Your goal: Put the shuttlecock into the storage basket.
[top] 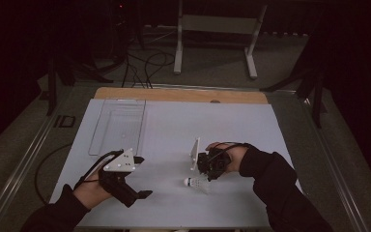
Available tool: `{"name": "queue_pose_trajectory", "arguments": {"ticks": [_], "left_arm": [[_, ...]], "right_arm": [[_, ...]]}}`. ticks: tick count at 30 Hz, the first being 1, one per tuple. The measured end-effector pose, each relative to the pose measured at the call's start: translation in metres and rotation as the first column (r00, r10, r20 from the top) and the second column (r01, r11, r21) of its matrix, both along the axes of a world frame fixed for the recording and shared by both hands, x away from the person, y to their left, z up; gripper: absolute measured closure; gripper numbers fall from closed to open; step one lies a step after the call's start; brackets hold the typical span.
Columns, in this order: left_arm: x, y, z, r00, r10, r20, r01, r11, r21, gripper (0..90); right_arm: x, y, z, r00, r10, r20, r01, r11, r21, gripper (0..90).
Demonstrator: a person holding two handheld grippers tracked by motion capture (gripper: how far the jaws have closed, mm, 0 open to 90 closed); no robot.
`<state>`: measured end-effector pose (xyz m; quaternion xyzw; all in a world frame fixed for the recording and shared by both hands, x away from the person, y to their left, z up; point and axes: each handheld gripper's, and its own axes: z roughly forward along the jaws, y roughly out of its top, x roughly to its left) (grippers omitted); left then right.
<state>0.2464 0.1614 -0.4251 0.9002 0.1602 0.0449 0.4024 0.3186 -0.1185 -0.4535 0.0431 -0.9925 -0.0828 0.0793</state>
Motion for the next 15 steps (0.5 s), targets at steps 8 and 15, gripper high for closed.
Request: {"name": "queue_pose_trajectory", "arguments": {"ticks": [8,15], "left_arm": [[0.005,-0.013,0.008,0.9997,-0.022,-0.009,0.023,0.9991,0.037,0.0],[0.011,-0.026,0.014,0.9994,-0.034,-0.003,0.034,0.9961,0.081,0.0]], "right_arm": [[-0.001,0.001,0.0,1.0,-0.003,-0.003,0.003,1.0,0.004,89.9],[-0.002,0.003,0.0,1.0,0.001,-0.006,-0.001,1.0,0.009,89.9]]}}
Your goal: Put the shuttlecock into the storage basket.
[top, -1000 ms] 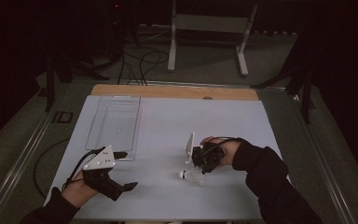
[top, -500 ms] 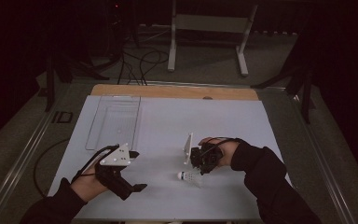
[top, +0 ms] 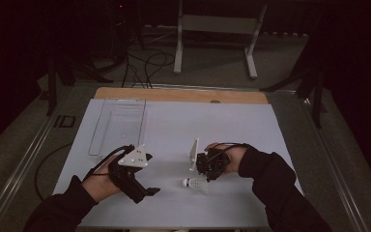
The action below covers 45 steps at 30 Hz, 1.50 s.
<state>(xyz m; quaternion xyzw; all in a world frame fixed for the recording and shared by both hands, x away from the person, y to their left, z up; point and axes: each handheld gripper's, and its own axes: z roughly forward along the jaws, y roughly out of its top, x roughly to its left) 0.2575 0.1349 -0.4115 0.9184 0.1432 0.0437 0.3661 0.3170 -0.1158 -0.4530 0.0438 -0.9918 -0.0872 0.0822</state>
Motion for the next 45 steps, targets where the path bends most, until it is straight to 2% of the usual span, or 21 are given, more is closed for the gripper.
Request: {"name": "queue_pose_trajectory", "arguments": {"ticks": [7,14,17,18,31,36,40,41,43,45], "left_arm": [[0.003,-0.012,0.004,0.9984,-0.05,0.027,0.05,0.9985,0.021,0.0],[0.006,-0.023,0.005,0.9951,-0.097,0.018,0.096,0.9943,0.046,0.0],[0.006,-0.029,0.003,0.9943,-0.106,0.012,0.105,0.9935,0.042,0.0],[0.006,-0.03,0.003,0.9932,-0.116,0.015,0.115,0.9919,0.054,0.0],[0.007,-0.052,-0.011,0.9852,-0.171,-0.014,0.171,0.9815,0.086,0.9],[0.005,-0.059,-0.02,0.979,-0.203,-0.019,0.204,0.9731,0.108,5.0],[0.004,-0.063,-0.024,0.9737,-0.228,-0.001,0.226,0.9669,0.117,13.6],[0.003,-0.064,-0.025,0.9728,-0.231,0.006,0.229,0.9658,0.122,16.2],[0.003,-0.066,-0.026,0.97,-0.242,0.02,0.238,0.9626,0.13,17.8],[0.002,-0.067,-0.028,0.9669,-0.254,0.022,0.249,0.9592,0.133,22.2]], "right_arm": [[0.001,0.0,0.002,1.0,0.003,0.006,-0.003,1.0,0.005,89.8],[0.0,0.001,0.003,1.0,0.004,0.004,-0.004,1.0,0.016,89.9],[0.0,0.002,0.002,1.0,0.001,0.004,-0.001,1.0,0.016,89.8],[0.0,0.002,0.003,1.0,0.004,0.008,-0.004,1.0,0.015,89.9],[-0.002,0.007,0.007,1.0,0.009,-0.001,-0.009,1.0,0.027,89.9],[-0.004,0.008,0.007,0.9997,0.023,-0.007,-0.023,0.999,0.035,89.9],[-0.004,0.008,0.005,0.9996,0.027,-0.011,-0.027,0.999,0.037,89.8],[-0.004,0.008,0.005,0.9997,0.014,-0.019,-0.014,1.0,0.027,89.9],[-0.004,0.008,0.006,0.9997,0.012,-0.021,-0.011,1.0,0.023,89.8],[-0.005,0.009,0.005,0.9995,0.024,-0.021,-0.023,0.999,0.039,89.9]]}}
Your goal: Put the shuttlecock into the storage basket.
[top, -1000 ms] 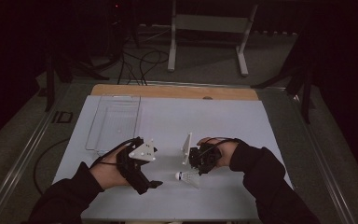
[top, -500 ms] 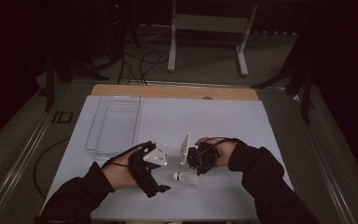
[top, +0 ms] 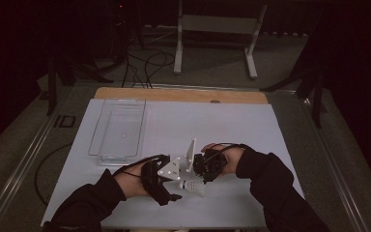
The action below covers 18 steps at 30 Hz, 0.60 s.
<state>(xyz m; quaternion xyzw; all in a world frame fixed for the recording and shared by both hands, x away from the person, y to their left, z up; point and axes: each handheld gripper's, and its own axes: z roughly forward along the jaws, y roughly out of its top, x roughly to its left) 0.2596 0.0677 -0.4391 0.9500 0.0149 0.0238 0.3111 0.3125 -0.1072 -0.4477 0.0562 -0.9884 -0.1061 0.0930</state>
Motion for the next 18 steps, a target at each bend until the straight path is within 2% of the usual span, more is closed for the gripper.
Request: {"name": "queue_pose_trajectory", "arguments": {"ticks": [2,5,8,11,15,18], "left_arm": [[0.0,-0.001,-0.001,0.9999,-0.009,0.009,0.009,1.0,0.001,28.9],[-0.001,-0.003,-0.004,0.9998,-0.019,0.007,0.019,0.9998,0.007,32.4],[-0.003,-0.005,-0.006,0.9994,-0.033,0.015,0.033,0.9994,0.014,39.8],[-0.004,-0.007,-0.008,0.9987,-0.041,0.03,0.04,0.9989,0.023,41.4],[-0.003,-0.009,-0.011,0.9982,-0.051,0.03,0.05,0.9982,0.033,44.4],[-0.003,-0.01,-0.012,0.9984,-0.05,0.027,0.049,0.9986,0.021,47.7]], "right_arm": [[-0.002,0.001,0.002,0.9999,0.0,-0.012,0.0,1.0,0.001,89.8],[-0.002,0.001,0.002,0.9999,0.006,-0.01,-0.006,1.0,0.005,89.9],[-0.003,0.002,0.002,0.9999,0.006,-0.011,-0.006,1.0,0.003,89.9],[-0.003,0.001,0.002,0.9999,0.001,-0.013,-0.001,1.0,0.0,89.9],[-0.003,0.001,0.003,0.9999,-0.001,-0.013,0.001,1.0,-0.004,89.8],[-0.003,0.001,0.003,0.9999,0.003,-0.013,-0.003,1.0,0.0,89.9]]}}
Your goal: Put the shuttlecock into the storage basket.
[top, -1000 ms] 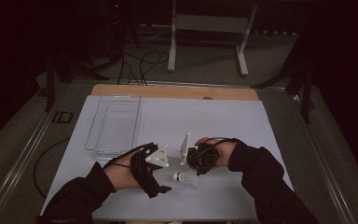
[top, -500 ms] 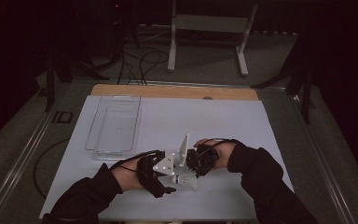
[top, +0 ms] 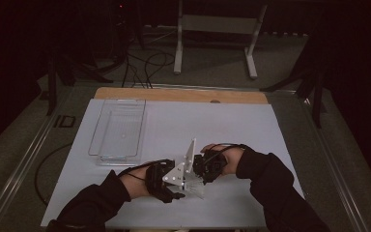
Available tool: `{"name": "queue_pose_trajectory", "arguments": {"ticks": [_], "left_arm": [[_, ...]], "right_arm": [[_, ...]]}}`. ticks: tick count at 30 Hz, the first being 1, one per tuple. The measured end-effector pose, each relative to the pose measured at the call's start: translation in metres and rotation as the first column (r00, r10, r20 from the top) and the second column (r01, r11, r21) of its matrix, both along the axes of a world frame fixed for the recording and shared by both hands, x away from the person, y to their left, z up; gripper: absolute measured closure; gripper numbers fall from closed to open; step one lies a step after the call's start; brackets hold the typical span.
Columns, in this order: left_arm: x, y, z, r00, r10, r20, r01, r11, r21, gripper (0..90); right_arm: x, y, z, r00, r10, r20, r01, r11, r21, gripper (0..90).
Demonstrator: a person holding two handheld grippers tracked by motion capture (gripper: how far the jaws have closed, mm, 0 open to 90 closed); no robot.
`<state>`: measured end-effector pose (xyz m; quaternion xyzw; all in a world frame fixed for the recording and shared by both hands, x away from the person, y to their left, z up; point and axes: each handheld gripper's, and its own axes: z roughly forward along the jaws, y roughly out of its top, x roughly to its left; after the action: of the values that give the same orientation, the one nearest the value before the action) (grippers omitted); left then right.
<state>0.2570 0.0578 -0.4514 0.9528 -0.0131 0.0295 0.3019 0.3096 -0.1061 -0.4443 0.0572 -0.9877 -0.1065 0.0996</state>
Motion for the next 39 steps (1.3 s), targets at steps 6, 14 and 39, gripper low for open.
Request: {"name": "queue_pose_trajectory", "arguments": {"ticks": [6,14,39], "left_arm": [[0.0003,-0.0039,-0.0008,0.9998,-0.001,0.019,0.001,1.0,-0.003,56.4],[0.0004,-0.0051,-0.0005,0.9998,-0.01,0.015,0.01,0.9999,0.005,64.4],[0.0049,0.0012,0.0054,0.9999,-0.007,-0.012,0.008,0.9997,0.024,65.3]], "right_arm": [[0.0004,0.0002,0.0001,1.0,0.006,-0.004,-0.006,1.0,0.003,89.9],[-0.0001,-0.0003,0.0002,1.0,-0.008,-0.004,0.008,1.0,-0.002,89.8],[-0.0006,0.0015,0.0059,0.9947,-0.099,0.027,0.099,0.995,0.013,55.0]]}}
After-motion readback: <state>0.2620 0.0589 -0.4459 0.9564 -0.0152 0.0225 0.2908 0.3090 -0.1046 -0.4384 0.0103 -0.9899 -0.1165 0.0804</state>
